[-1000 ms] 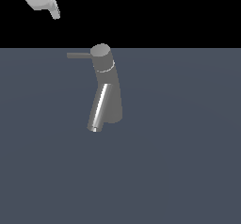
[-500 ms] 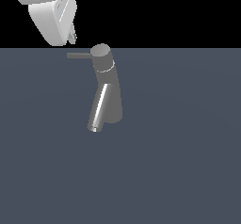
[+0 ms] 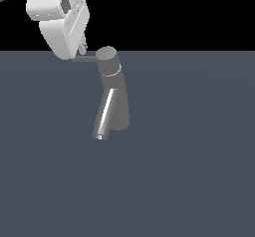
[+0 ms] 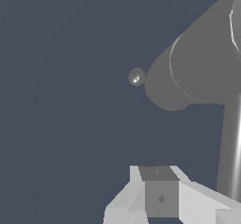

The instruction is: Turn on the faucet by rotating a designated handle.

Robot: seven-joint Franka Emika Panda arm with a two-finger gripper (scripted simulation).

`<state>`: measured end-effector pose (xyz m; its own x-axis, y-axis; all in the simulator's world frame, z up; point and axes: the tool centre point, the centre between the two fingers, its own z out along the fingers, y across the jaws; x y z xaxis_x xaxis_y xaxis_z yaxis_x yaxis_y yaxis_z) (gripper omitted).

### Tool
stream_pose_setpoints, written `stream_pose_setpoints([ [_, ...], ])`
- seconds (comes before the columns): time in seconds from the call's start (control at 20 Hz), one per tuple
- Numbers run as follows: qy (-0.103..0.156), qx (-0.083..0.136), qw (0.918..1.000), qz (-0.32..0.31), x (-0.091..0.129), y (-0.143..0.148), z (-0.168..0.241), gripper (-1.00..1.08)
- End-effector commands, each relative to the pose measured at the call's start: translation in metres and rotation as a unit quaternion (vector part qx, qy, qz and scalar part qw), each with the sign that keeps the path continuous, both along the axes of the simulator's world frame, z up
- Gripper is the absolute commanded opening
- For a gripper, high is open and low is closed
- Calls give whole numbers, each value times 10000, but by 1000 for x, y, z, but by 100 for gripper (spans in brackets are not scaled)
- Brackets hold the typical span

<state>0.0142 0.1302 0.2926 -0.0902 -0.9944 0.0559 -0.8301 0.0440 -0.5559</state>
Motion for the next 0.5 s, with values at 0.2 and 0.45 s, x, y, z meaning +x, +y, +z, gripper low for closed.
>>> stream_pose_setpoints([
  [0.2, -44, 249, 9990, -371, -6, 2, -5, -100],
  [0.45, -46, 250, 9990, -373, -21, 6, -15, -100],
])
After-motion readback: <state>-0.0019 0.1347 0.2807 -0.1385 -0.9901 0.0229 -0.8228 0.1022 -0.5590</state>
